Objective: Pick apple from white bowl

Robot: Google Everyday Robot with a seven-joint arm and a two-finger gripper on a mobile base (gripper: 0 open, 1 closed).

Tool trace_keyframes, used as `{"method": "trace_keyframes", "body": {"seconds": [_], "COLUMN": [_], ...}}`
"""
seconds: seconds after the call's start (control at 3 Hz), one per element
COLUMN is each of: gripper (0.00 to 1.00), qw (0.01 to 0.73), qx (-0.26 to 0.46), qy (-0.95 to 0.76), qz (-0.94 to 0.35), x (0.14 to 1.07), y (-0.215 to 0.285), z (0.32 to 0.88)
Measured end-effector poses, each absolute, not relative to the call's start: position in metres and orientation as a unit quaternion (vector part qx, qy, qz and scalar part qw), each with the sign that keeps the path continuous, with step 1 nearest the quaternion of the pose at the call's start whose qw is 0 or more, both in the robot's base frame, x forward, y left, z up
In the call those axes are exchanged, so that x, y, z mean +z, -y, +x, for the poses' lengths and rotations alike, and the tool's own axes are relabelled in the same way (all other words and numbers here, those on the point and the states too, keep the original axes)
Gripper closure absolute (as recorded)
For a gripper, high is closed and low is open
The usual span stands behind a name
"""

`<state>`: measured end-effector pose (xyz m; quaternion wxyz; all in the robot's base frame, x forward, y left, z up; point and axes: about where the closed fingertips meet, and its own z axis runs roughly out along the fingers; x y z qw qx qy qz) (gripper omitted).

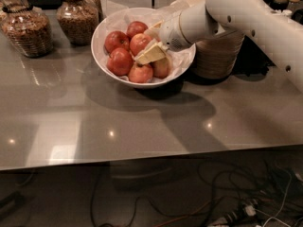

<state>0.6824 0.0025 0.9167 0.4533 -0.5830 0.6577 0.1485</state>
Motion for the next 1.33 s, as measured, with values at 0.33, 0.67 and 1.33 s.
{"method": "trace_keyframes", "body": {"seconds": [0.33,0.67,1.33], "gripper": [0.60,0.83,1.00], "qw": [0.454,0.463,0.479], "qx": [0.150,0.151,0.145], "qy": [-0.658,-0.650,-0.624], "qz": [-0.582,-0.583,-0.600], "x": [0.916,0.922,0.951], "y": [-0.003,-0.005,-0.001], "z": [0.683,0.680,0.670]}}
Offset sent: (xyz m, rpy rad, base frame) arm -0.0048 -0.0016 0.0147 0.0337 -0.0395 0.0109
